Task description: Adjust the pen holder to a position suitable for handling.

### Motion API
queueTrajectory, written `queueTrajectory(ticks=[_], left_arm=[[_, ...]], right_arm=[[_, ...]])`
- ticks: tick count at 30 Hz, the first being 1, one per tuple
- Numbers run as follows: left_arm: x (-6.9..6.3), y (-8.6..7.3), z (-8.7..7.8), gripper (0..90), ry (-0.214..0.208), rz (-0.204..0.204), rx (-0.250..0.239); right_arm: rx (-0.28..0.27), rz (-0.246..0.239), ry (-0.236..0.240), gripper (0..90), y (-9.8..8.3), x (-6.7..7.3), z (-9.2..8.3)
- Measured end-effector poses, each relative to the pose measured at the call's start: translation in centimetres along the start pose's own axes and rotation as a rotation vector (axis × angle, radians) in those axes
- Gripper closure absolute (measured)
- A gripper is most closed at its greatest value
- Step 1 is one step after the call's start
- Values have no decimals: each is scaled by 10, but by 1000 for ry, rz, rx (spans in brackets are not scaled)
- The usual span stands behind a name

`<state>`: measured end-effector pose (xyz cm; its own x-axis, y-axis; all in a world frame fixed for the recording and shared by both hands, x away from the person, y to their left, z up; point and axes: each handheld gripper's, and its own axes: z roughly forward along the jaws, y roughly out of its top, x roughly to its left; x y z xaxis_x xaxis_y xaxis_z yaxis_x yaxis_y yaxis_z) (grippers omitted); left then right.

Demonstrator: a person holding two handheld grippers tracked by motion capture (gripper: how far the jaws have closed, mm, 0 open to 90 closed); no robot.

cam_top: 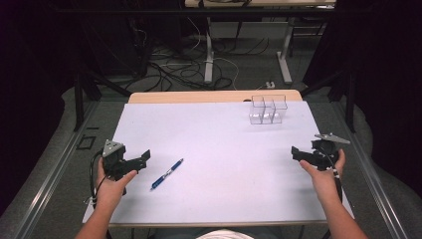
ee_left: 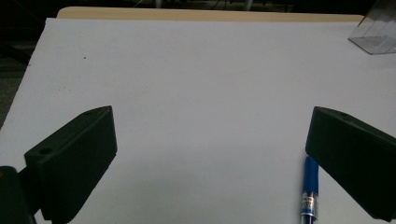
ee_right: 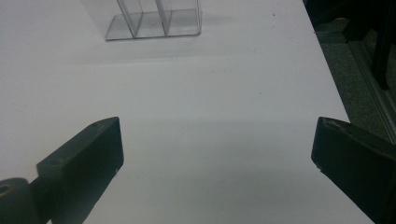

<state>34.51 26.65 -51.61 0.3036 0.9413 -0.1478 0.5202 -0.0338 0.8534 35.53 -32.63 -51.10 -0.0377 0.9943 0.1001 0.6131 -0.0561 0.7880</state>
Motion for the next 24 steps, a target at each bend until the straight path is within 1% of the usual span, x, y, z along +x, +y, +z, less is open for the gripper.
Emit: queueTrajectory(ticks=[1,2,3,4,5,6,10,12,14,15,16,18,20,23,24], left_arm=[[0,0,0,20,1,-2,0],[0,0,1,22,1,-5,-2],[0,0,1,24,3,-5,1],[0,0,1,27,4,-4,2],[0,0,1,34,4,-5,4],[0,0,0,41,2,-5,6],[-1,0,0,60,4,4,3],[-1,0,0,66,1,12,2],[-2,0,0,72,0,15,4],[-2,0,0,74,1,16,5],[-2,-1,0,74,1,16,5],[-2,-1,-1,75,2,14,5],[-1,-1,-1,77,3,15,8],[-2,-1,-2,78,4,12,6],[-2,-1,-2,78,3,11,5]], right_arm=[[-1,7,-2,13,0,1,0],[-2,-6,0,7,1,1,0],[4,-4,1,0,1,2,0],[6,-17,5,0,2,2,1],[10,-12,4,0,2,4,1],[9,-21,5,0,2,4,1],[14,-24,14,2,4,9,2],[12,-40,21,14,6,10,2],[9,-45,29,32,7,12,3],[11,-38,33,47,8,13,3],[11,-53,36,61,9,13,4],[14,-53,40,82,12,16,5],[10,-64,47,148,16,18,5],[-3,-76,45,159,24,21,6],[-5,-72,47,172,27,22,6]])
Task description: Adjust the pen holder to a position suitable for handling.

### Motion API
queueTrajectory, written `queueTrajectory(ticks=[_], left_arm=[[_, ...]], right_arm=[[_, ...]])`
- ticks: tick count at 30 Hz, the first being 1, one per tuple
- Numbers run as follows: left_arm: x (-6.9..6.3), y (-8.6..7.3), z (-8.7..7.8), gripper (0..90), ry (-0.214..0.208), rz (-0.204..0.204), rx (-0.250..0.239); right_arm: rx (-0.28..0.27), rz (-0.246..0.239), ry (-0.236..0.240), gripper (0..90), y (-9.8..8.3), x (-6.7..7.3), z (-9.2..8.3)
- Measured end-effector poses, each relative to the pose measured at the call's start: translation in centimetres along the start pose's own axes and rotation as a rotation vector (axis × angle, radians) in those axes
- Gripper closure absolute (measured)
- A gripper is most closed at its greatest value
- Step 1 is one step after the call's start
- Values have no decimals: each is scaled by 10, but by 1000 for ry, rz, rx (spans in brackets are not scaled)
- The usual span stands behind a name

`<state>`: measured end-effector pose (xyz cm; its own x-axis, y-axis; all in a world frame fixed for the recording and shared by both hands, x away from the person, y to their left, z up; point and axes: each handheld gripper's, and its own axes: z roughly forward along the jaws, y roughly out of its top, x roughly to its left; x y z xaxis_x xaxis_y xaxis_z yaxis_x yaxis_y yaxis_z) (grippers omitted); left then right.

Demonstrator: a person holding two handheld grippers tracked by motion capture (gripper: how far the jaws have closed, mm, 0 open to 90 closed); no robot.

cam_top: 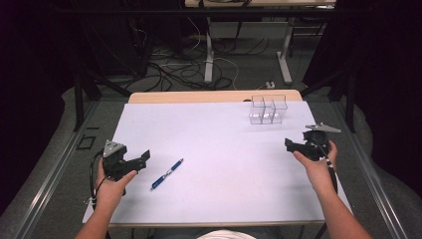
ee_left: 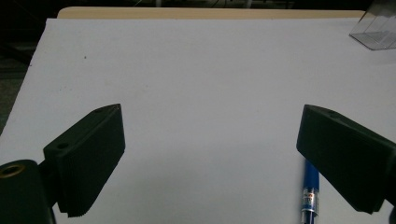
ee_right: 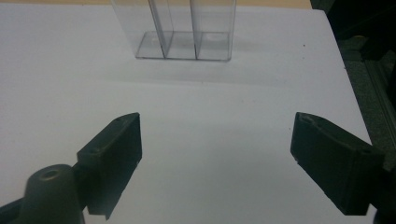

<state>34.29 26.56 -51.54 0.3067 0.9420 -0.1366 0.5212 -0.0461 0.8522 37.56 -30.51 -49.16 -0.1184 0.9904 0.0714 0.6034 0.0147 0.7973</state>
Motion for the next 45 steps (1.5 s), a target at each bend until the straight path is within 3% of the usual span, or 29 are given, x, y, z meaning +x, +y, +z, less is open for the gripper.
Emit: queueTrajectory(ticks=[12,26,36,38,45], left_arm=[[1,-1,0,86,-2,2,6],[2,-1,1,93,-3,-6,6],[3,-1,1,96,-5,-7,9],[3,-1,1,97,-4,-8,9],[4,-2,1,99,-6,-9,11]], right_arm=[[31,-29,20,327,34,13,11],[66,-98,-1,375,79,25,25],[113,-113,-3,430,115,35,36],[106,-123,-21,427,121,37,38],[142,-102,-11,448,136,48,50]])
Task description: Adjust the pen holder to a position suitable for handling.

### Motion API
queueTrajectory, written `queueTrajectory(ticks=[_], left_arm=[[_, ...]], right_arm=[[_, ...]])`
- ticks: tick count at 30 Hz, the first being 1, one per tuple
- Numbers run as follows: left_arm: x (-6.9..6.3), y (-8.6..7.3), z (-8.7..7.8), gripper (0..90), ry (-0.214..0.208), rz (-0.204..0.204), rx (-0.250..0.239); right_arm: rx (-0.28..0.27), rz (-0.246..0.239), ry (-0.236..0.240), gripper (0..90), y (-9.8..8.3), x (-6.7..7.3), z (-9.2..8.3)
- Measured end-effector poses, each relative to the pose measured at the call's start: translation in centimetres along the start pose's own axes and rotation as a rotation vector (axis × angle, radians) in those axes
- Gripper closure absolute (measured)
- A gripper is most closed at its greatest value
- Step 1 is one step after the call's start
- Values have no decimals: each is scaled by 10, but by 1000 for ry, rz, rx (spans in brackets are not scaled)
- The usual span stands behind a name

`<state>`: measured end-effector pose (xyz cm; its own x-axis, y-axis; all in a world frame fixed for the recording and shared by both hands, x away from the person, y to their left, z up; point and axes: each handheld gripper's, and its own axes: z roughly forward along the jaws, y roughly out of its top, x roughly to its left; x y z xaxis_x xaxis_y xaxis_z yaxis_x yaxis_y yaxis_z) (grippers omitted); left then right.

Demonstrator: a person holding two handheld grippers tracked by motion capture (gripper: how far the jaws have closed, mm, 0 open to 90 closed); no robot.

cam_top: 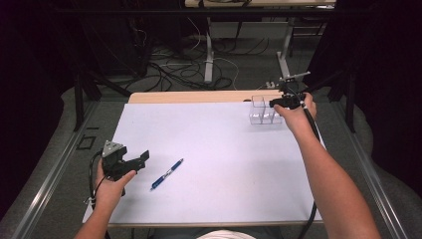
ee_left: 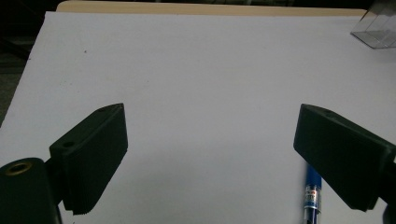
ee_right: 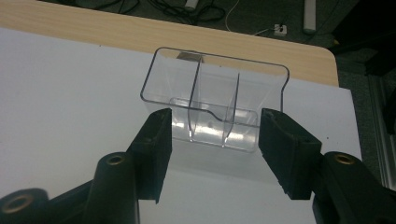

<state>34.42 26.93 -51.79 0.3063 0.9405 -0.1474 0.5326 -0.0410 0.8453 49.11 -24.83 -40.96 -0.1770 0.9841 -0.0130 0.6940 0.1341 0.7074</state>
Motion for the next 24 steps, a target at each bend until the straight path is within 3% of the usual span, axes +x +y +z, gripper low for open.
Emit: queueTrajectory(ticks=[16,24], left_arm=[[1,0,-1,106,2,-4,-3],[2,-1,-1,108,5,-11,-1]], right_arm=[[38,17,-8,562,18,14,27],[16,31,5,616,19,16,42]])
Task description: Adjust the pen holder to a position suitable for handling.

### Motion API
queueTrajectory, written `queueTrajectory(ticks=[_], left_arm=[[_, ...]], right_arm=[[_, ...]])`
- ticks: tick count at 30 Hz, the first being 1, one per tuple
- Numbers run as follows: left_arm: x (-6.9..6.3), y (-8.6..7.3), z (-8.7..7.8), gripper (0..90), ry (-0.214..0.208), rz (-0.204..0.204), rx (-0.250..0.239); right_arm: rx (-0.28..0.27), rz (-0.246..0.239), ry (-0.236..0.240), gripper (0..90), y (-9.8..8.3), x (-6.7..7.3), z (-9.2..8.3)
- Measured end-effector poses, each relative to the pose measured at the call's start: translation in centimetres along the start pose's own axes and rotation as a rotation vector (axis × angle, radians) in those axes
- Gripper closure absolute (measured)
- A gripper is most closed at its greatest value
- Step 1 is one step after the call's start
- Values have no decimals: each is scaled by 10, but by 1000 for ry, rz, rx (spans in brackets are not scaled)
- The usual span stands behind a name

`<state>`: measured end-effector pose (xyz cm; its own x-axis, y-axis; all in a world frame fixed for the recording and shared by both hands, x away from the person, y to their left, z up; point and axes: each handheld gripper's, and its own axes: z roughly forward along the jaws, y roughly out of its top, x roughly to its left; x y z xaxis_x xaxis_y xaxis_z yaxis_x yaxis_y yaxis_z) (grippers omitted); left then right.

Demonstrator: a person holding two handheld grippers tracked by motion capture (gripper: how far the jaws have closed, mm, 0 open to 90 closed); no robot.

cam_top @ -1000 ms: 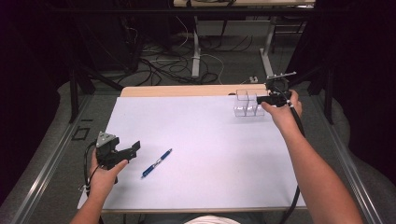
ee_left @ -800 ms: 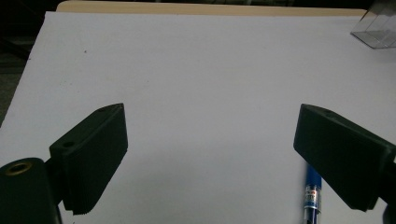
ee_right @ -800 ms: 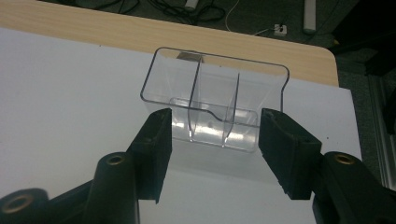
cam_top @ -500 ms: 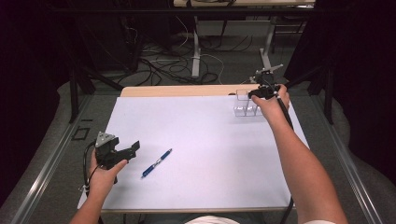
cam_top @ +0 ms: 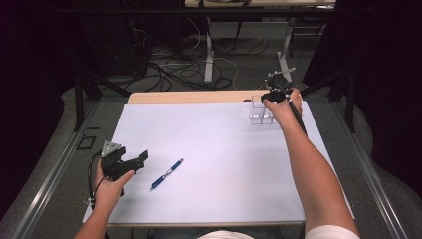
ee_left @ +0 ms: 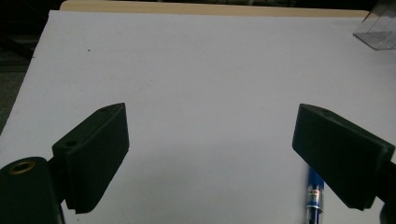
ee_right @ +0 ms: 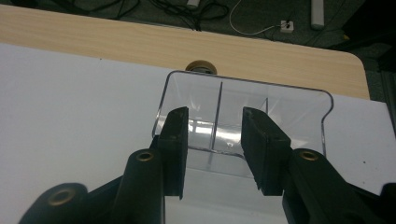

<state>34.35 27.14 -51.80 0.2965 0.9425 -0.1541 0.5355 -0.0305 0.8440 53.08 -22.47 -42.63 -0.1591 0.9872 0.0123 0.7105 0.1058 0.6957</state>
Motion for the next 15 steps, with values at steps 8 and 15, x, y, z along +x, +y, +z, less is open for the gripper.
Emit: queueTrajectory(ticks=[8,15], left_arm=[[1,0,0,112,4,-1,2],[2,-1,-2,113,12,-3,1]], right_arm=[[-31,9,8,633,0,-1,12],[-22,9,22,652,-1,-1,21]])
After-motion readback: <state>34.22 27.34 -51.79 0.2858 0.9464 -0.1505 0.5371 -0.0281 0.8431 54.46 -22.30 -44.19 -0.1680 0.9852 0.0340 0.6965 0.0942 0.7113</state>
